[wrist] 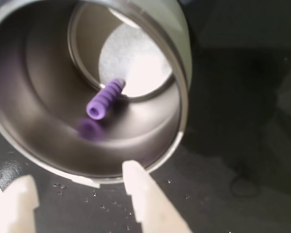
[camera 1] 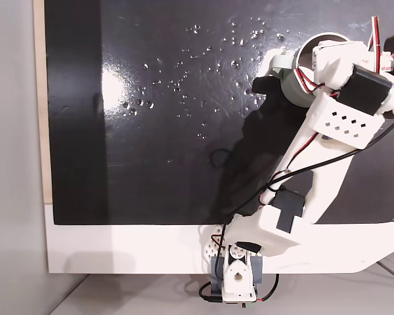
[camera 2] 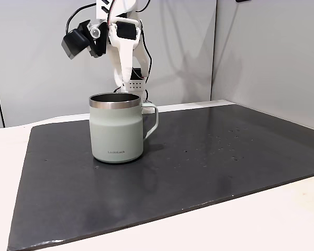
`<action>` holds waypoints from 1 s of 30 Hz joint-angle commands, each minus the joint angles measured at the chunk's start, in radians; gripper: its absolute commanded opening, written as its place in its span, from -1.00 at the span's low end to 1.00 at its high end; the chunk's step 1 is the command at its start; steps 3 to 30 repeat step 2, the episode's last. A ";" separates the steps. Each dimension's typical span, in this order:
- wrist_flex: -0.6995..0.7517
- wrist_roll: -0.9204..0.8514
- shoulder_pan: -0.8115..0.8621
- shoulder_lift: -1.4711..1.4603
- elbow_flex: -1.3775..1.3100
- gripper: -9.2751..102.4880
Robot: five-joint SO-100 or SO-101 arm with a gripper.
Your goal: Grasp a pengrip and put it in the cup.
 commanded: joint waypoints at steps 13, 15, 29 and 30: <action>0.009 0.003 -0.011 0.012 -0.066 -0.52; 0.009 0.003 -0.011 0.012 -0.066 -0.52; 0.009 0.003 -0.011 0.012 -0.066 -0.52; 0.009 0.003 -0.011 0.012 -0.066 -0.52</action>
